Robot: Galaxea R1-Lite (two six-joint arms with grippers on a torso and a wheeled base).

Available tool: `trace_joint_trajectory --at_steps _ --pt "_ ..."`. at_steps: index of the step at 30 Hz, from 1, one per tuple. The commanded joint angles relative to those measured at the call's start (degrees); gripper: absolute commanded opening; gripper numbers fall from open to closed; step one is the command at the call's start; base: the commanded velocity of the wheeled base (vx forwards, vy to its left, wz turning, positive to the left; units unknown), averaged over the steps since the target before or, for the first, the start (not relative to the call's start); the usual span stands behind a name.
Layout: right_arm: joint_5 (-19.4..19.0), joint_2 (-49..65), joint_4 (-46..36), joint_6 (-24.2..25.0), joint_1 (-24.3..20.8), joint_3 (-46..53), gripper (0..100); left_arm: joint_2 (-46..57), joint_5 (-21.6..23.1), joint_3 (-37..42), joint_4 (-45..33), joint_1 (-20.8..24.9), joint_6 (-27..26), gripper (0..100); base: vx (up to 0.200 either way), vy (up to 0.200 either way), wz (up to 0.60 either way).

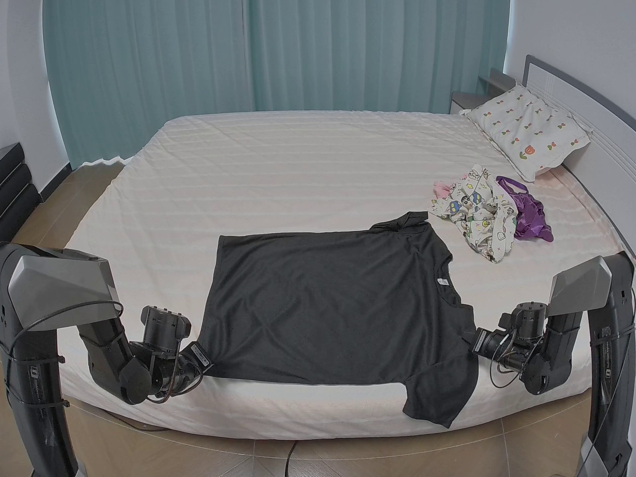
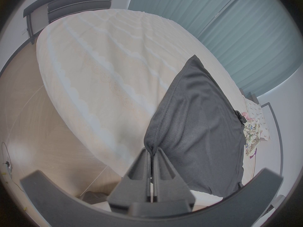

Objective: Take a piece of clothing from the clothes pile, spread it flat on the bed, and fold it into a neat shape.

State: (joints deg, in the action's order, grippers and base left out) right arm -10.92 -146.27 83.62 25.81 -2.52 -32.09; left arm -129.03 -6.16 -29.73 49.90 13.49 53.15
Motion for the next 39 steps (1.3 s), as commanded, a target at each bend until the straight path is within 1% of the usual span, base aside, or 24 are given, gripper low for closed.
trace_joint_trajectory --at_steps 1,5,7,9,10,11,13,15,16,18,22,23,24,29,31,34,35,37,39 --pt "-0.06 0.73 -2.32 -0.67 2.52 -6.67 0 -0.17 -0.08 -0.41 0.11 -0.75 0.02 0 0.000 0.000 0.00" --pt "-0.15 1.87 -4.51 -1.29 2.88 -9.93 0 -0.35 -0.35 -0.59 0.47 -1.01 0.02 0 0.000 0.000 0.00" --pt "-0.68 1.96 -7.50 -2.87 2.88 -13.79 0 -1.93 -0.61 0.11 3.72 -0.84 -0.50 0 0.000 0.000 0.00" --pt "-0.77 1.78 -8.12 -3.31 2.79 -14.67 0 -2.20 -0.70 0.29 4.77 -0.75 -0.59 0 0.000 0.000 0.00" --pt "-1.73 1.34 -9.35 -4.27 2.61 -16.78 0 -2.63 -0.70 1.17 7.06 -0.75 -0.59 0 0.000 0.000 0.00" --pt "-2.17 1.08 -9.70 -4.45 2.52 -17.48 0 -2.72 -0.70 1.52 7.76 -0.75 -0.59 0 0.000 0.000 0.00" --pt "-3.05 0.82 -10.67 -4.63 2.08 -18.63 0 -2.90 -0.70 1.70 8.46 -0.66 -0.59 0 0.000 0.000 0.00" --pt "-3.14 0.02 -12.42 -4.89 1.64 -19.24 0 -2.90 -0.70 1.70 8.46 -0.66 -0.59 0 0.000 0.000 0.00" --pt "-3.14 -0.41 -12.78 -5.07 1.29 -19.33 100 -2.90 -0.70 1.70 8.46 -0.66 -0.59 0 0.000 0.000 0.00" --pt "-3.05 -0.77 -13.04 -5.07 0.94 -19.15 100 -2.90 -0.70 1.70 8.46 -0.66 -0.59 0 0.000 0.000 0.00" --pt "-2.88 0.11 -13.13 -4.98 1.73 -17.92 100 -2.81 -0.70 1.70 8.55 -0.75 -0.59 0 0.000 0.000 0.00" --pt "-2.52 1.69 -13.13 -4.71 3.40 -16.96 100 -2.81 -0.70 1.61 8.55 -0.75 -0.59 0 0.000 0.000 0.00" --pt "-2.52 2.13 -13.04 -4.63 3.75 -16.69 100 -2.81 -0.70 1.52 8.55 -0.75 -0.59 0 0.000 0.000 0.00" --pt "-2.70 8.02 -10.75 -0.32 4.28 -7.29 100 -2.81 -0.61 1.52 8.55 -0.84 -0.50 0 0.000 0.000 0.00" --pt "-2.61 10.40 -9.35 2.58 3.67 -1.75 100 -2.81 -0.61 1.61 8.55 -0.84 -0.50 0 0.000 0.000 0.00" --pt "-2.79 12.33 -6.97 3.55 1.73 6.16 100 -2.81 -0.61 1.61 8.64 -0.93 -0.42 0 0.000 0.000 0.00" --pt "-2.79 12.33 -6.97 3.55 1.73 6.16 100 -2.81 -0.61 1.61 8.64 -0.93 -0.42 0 0.000 0.000 0.00" --pt "-2.88 11.98 -4.60 4.51 -0.64 12.57 100 -2.63 -0.61 1.61 8.64 -1.10 -0.24 0 0.000 0.000 0.00" --pt "-2.52 11.19 -2.58 5.31 -2.13 15.03 100 -2.72 -0.61 1.70 8.64 -1.10 -0.24 0 0.000 0.000 0.00"
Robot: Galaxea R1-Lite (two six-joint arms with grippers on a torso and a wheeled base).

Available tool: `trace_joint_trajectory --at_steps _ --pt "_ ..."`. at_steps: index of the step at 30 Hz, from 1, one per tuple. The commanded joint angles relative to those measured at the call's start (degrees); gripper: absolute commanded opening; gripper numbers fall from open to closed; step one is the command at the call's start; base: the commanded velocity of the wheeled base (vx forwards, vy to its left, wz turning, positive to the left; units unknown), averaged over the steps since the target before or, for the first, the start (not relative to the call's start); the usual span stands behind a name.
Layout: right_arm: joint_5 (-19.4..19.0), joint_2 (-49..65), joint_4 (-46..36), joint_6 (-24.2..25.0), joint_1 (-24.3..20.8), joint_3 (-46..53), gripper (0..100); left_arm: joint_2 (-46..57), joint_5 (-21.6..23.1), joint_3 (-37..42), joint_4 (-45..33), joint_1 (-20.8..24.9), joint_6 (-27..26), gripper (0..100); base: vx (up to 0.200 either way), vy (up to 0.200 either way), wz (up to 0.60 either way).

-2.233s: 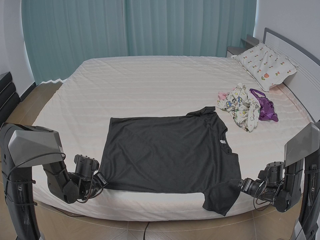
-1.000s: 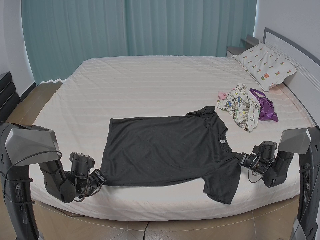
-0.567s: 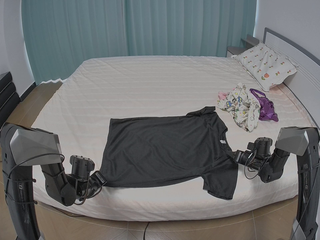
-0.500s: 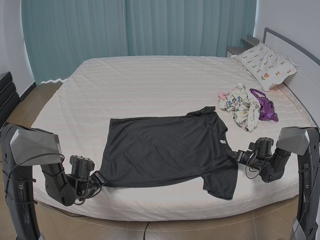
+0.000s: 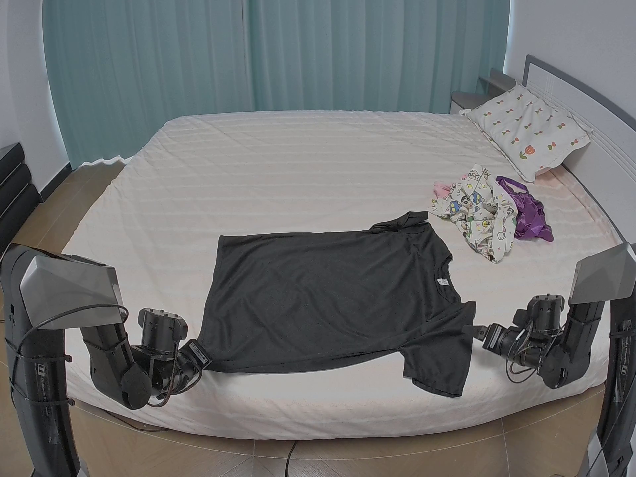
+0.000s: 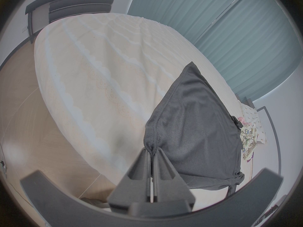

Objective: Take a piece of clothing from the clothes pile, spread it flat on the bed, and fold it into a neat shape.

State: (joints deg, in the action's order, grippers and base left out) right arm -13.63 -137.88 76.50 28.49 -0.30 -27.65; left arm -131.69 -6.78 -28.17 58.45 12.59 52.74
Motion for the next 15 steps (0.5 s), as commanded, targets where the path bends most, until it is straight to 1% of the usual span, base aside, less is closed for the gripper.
trace_joint_trajectory --at_steps 1,2,6,8,9,10,15 --pt "0.18 2.79 4.54 2.62 -4.35 10.60 100 -0.05 0.01 0.14 0.08 -0.20 0.17 0 0.000 0.000 0.00" --pt "1.50 1.47 6.47 3.06 -6.11 12.97 100 -0.05 0.01 0.14 0.08 -0.20 0.26 0 0.000 0.000 0.00" --pt "3.08 -0.38 8.76 3.50 -9.89 16.93 100 -0.05 0.01 0.14 0.08 -0.20 0.26 0 0.000 0.000 0.00" --pt "3.17 -0.73 9.02 3.59 -10.24 17.10 100 -0.05 0.01 0.14 0.08 -0.11 0.26 0 0.000 0.000 0.00" --pt "4.93 -2.49 10.52 3.94 -11.38 17.28 100 -0.05 0.01 0.14 0.08 -0.20 0.26 0 0.000 0.000 0.00" --pt "5.72 -3.19 11.13 4.03 -11.56 17.37 100 -0.05 0.01 0.14 0.08 -0.20 0.26 0 0.000 0.000 0.00" --pt "6.33 -3.28 11.48 3.94 -11.74 17.72 100 -0.14 0.01 0.14 0.08 -0.20 0.26 0 0.000 0.000 0.00"
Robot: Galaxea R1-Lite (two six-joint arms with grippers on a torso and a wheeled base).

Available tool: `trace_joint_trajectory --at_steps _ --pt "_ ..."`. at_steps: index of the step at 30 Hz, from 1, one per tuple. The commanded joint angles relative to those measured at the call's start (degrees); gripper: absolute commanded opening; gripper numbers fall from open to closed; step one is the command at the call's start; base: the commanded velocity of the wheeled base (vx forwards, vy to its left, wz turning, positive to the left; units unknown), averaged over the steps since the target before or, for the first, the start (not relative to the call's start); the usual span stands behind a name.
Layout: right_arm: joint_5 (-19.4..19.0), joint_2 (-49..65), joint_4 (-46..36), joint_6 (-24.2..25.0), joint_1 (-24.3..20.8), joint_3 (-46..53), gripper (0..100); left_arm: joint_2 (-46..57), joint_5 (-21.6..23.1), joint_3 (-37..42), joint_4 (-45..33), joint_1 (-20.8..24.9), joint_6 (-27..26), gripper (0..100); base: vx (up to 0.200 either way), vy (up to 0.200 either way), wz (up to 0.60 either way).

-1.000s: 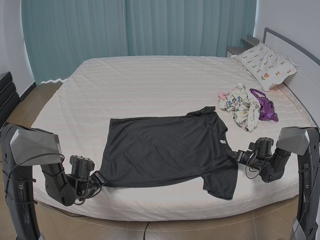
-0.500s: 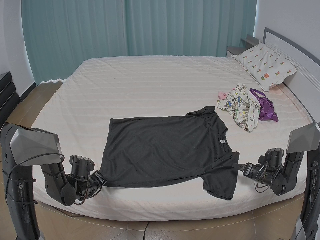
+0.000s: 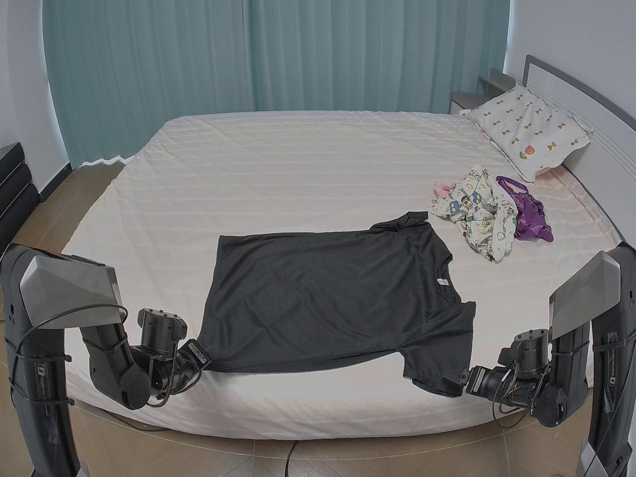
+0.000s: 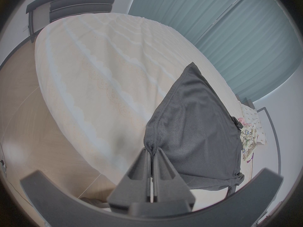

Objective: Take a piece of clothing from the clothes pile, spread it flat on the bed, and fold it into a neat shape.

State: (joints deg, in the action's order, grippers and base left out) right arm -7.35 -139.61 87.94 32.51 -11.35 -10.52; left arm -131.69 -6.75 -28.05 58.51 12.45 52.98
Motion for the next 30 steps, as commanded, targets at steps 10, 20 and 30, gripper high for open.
trace_joint_trajectory --at_steps 10,20,30 --pt "-0.65 -1.28 -0.05 -0.43 -2.27 -0.11 100 -0.14 -0.01 0.01 0.02 -0.05 0.02 0 0.000 0.000 0.00" --pt "-3.90 -1.02 -0.67 -0.43 -3.15 -0.64 100 -0.05 -0.01 0.01 0.02 -0.05 0.02 0 0.000 0.000 0.00" --pt "-2.84 2.06 -10.86 -0.08 -4.56 -6.18 100 -0.05 -0.01 0.01 0.02 -0.05 0.11 0 0.000 0.000 0.00"
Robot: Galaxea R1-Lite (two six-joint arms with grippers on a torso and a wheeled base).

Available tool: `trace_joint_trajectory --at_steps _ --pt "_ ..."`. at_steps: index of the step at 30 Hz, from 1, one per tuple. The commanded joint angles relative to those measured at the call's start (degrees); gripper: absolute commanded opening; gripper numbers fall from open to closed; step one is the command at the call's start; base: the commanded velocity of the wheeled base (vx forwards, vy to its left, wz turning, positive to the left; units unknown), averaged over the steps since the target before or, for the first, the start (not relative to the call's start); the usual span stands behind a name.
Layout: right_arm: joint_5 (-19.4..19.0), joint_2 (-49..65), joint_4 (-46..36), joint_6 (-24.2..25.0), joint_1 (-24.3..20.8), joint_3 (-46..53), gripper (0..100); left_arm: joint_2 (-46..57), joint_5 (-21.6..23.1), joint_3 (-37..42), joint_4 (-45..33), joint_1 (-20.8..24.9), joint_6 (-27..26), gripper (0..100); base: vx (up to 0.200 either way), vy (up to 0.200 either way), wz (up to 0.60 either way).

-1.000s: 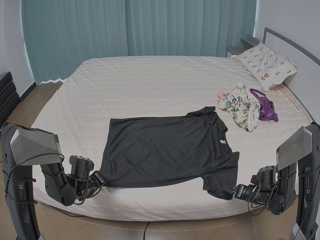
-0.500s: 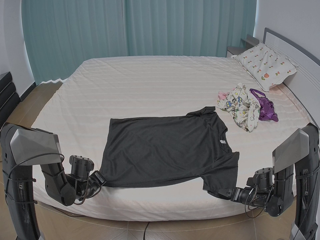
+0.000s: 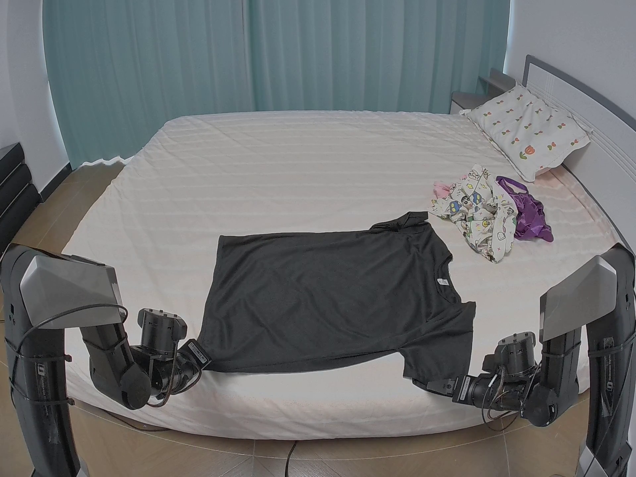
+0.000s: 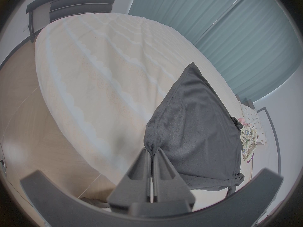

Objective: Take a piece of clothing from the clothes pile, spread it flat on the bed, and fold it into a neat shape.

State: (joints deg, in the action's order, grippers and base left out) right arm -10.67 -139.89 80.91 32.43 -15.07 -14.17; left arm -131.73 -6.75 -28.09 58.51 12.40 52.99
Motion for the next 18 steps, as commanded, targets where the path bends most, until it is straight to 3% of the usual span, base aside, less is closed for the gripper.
trace_joint_trajectory --at_steps 1,11,12,13,18 --pt "1.17 2.95 -6.91 0.00 -0.66 -3.32 100 -0.02 -0.01 0.05 0.02 -0.01 0.09 0 0.000 0.000 0.00" --pt "2.41 2.87 -7.61 0.09 -0.66 -4.47 100 -0.02 -0.01 0.05 0.02 -0.01 0.09 0 0.000 0.000 0.00" --pt "6.71 0.40 -7.96 0.00 -1.28 -7.63 100 -0.02 -0.01 0.05 0.02 -0.01 0.09 0 0.000 0.000 0.00" --pt "7.06 0.14 -7.96 0.00 -1.63 -7.90 0 -0.02 -0.01 0.05 0.02 -0.01 0.09 0 0.000 0.000 0.00" --pt "7.15 0.23 -7.52 0.09 -1.98 -7.37 0 -0.02 -0.01 0.05 0.02 -0.01 0.09 0 0.000 0.000 0.00"
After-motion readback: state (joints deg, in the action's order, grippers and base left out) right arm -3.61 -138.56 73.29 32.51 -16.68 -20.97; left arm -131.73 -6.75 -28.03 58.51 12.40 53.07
